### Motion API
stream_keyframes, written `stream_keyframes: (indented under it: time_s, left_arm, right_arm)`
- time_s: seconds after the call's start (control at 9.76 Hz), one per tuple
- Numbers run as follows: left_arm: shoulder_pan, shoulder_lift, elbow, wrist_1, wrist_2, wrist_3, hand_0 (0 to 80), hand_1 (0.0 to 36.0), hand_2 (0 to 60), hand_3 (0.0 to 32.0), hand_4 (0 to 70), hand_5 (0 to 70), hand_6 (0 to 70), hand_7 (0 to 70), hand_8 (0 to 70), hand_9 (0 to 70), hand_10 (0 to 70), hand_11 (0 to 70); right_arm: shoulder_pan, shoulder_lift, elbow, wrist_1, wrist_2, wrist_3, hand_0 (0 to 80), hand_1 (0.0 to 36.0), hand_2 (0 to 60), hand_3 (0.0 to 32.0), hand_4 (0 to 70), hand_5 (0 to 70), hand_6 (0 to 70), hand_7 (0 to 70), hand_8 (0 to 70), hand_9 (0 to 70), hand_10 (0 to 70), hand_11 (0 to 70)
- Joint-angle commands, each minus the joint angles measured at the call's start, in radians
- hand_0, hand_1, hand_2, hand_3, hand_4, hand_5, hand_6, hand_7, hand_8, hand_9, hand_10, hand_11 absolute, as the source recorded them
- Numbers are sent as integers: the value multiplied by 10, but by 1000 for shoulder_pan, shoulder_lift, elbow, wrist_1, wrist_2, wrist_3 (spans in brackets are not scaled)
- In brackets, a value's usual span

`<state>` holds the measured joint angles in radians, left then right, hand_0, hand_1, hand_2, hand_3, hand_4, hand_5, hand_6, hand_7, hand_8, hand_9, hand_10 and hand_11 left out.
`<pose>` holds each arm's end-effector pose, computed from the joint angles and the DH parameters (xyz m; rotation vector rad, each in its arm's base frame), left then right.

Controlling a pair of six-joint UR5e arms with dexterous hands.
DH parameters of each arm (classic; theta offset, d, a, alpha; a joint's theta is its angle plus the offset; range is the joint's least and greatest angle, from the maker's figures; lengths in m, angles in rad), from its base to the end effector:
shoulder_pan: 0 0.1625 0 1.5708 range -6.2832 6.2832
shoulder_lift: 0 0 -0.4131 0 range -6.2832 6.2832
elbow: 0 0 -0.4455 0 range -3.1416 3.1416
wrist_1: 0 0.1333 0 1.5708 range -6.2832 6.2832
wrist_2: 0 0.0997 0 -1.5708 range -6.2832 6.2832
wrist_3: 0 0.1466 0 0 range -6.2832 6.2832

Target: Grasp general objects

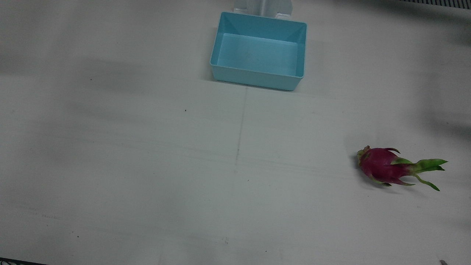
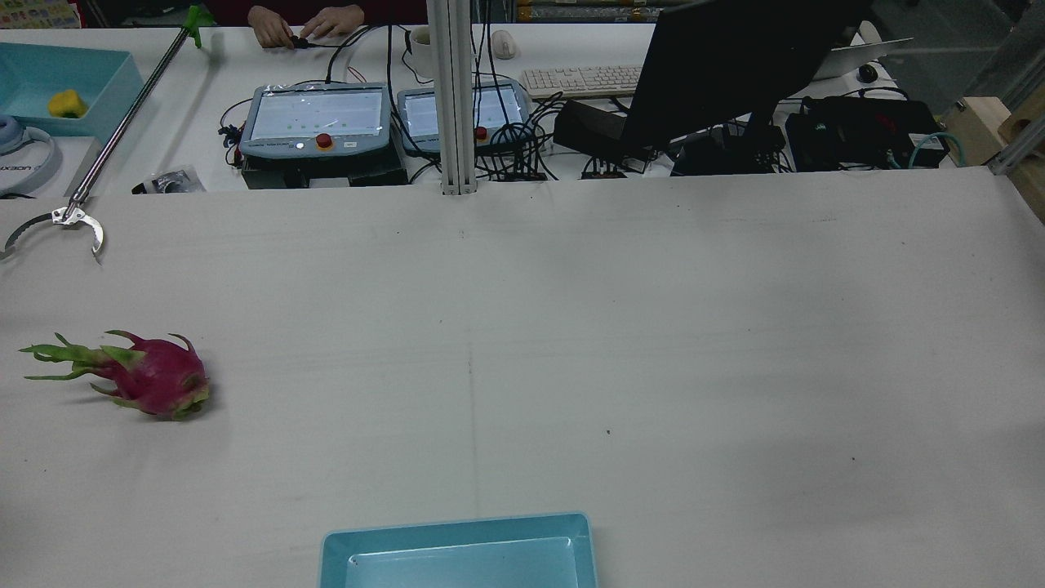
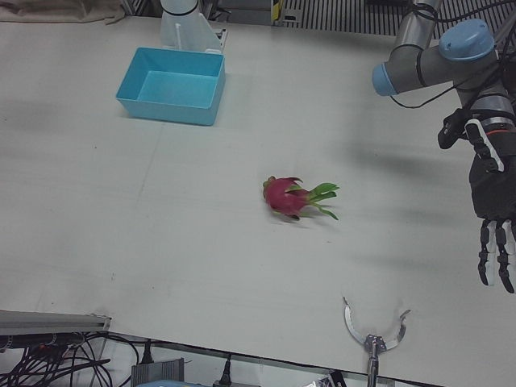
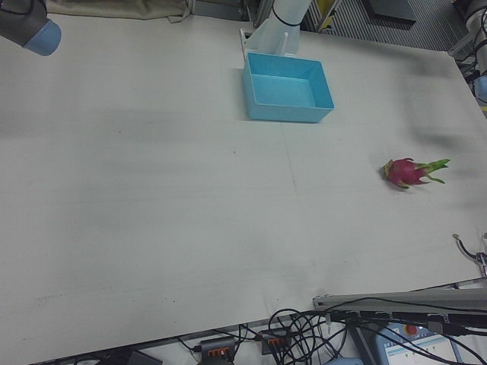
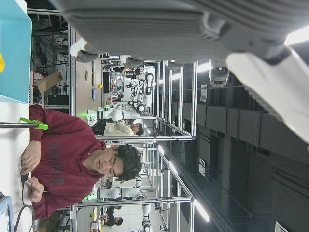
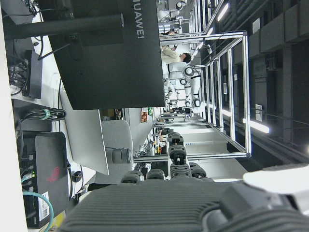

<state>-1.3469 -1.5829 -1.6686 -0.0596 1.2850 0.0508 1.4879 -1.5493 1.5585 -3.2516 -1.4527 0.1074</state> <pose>-0.0363 -0.6270 0.6012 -0.0808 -2.3624 2.0066 0.1013 -0.5996 0.6852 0.0610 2.0437 -2.2554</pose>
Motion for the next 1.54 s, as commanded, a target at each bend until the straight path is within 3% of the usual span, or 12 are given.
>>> stream_keyframes:
  time_s: [0.0, 0.1, 0.31, 0.51, 0.61, 0.72, 0.82, 0.92, 1.13, 1.43]
  left_arm:
    - [0, 0, 0, -3, 1, -2, 539, 238, 326, 0, 193, 98, 176, 438, 132, 73, 203, 312]
    - [0, 1, 0, -5, -1, -2, 560, 270, 449, 0, 274, 143, 230, 554, 180, 116, 292, 439]
    - [0, 1, 0, -5, -1, -2, 614, 299, 421, 0, 280, 143, 223, 536, 167, 96, 296, 446]
    - [0, 0, 0, -11, 1, 4, 757, 359, 496, 0, 294, 161, 216, 509, 159, 87, 267, 415]
    - [2, 1, 1, -20, 1, 6, 726, 296, 251, 0, 308, 156, 209, 497, 154, 85, 258, 400]
    - [2, 0, 1, -28, 1, 6, 603, 139, 0, 0, 239, 76, 152, 386, 97, 63, 176, 271]
    - [5, 0, 1, -31, 1, 7, 579, 115, 0, 164, 26, 0, 18, 114, 13, 9, 24, 50]
    - [5, 1, 0, -32, 1, 6, 564, 107, 0, 320, 0, 0, 0, 11, 0, 0, 0, 0]
    - [5, 1, -2, -40, 1, 3, 521, 80, 0, 320, 0, 0, 0, 0, 0, 0, 0, 0]
    - [5, 1, -25, -43, 1, 3, 507, 70, 0, 320, 0, 0, 0, 0, 0, 0, 0, 0]
  right_arm:
    - [0, 0, 0, 0, 0, 0, 0, 0, 0, 0, 0, 0, 0, 0, 0, 0, 0, 0]
    - [0, 0, 0, 0, 0, 0, 0, 0, 0, 0, 0, 0, 0, 0, 0, 0, 0, 0]
    - [0, 0, 0, 0, 0, 0, 0, 0, 0, 0, 0, 0, 0, 0, 0, 0, 0, 0]
    - [0, 0, 0, 0, 0, 0, 0, 0, 0, 0, 0, 0, 0, 0, 0, 0, 0, 0]
    - [0, 0, 0, 0, 0, 0, 0, 0, 0, 0, 0, 0, 0, 0, 0, 0, 0, 0]
    - [0, 0, 0, 0, 0, 0, 0, 0, 0, 0, 0, 0, 0, 0, 0, 0, 0, 0]
    - [0, 0, 2, 0, 0, 0, 0, 0, 0, 0, 0, 0, 0, 0, 0, 0, 0, 0]
    - [0, 0, 2, 0, 0, 0, 0, 0, 0, 0, 0, 0, 0, 0, 0, 0, 0, 0]
    - [0, 0, 5, 0, 0, 0, 0, 0, 0, 0, 0, 0, 0, 0, 0, 0, 0, 0]
    - [0, 0, 5, 0, 0, 0, 0, 0, 0, 0, 0, 0, 0, 0, 0, 0, 0, 0]
